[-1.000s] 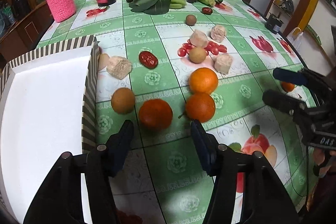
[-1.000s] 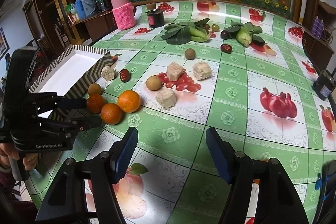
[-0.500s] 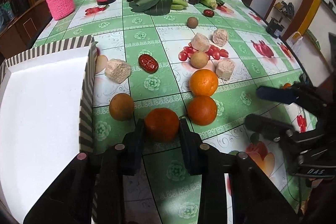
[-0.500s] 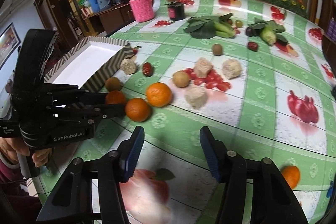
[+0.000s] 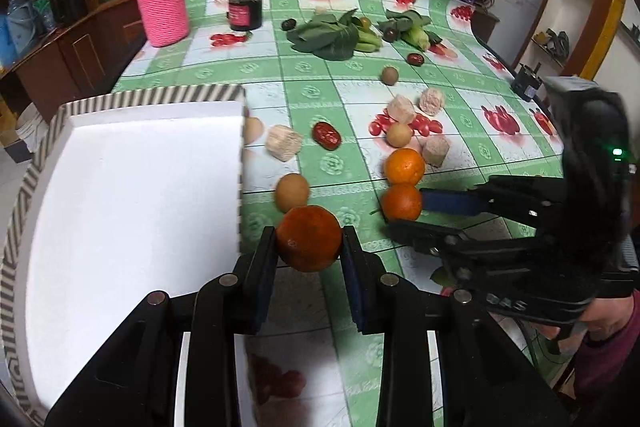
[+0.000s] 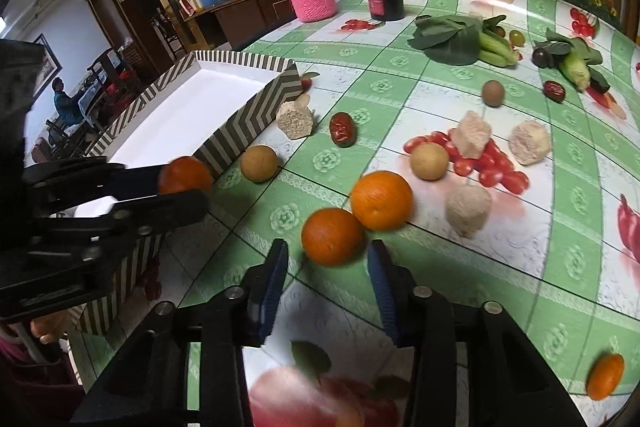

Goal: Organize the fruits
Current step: 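Grasp an orange with the left gripper while the right gripper grasps another orange, then carry both oranges over the white tray and open both grippers to drop them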

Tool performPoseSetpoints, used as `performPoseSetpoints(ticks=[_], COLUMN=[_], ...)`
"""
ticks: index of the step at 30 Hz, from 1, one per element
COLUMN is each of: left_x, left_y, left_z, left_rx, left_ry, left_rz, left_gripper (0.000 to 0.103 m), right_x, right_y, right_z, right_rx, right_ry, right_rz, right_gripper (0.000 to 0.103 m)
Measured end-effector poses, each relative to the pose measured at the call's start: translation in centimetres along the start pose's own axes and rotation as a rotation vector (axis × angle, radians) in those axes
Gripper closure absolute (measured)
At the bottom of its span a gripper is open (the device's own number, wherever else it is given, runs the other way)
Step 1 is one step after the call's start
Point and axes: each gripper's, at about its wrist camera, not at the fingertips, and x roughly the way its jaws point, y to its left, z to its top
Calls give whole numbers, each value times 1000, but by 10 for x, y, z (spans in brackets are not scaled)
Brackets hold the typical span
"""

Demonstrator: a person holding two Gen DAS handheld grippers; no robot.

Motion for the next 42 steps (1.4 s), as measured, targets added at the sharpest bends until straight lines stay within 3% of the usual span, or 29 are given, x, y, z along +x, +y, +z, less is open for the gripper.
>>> performPoseSetpoints(ticks=[2,10,19,30,42], left_x=[-2,-7,-14,-6,35], left_y=[4,19,52,105,143], left_z=[-1,-5,0,16,39], left_rx=[-9,-44,-75,-140,-217], left_ry=[-2,-4,-18,1,74], left_rz=[5,38,121,212,234], left_gripper=[75,75,74,74,74], right_x=[6,-8,-24,12,68], right_y=[2,11,46,86,93], right_z=[1,0,31,73,114], right_rx=[-7,-11,-76,-149,-172], right_ry=[10,-9,-43,-27,28], right_rz=[-9,-2,60,84,82], right_gripper=[71,71,71,71,71])
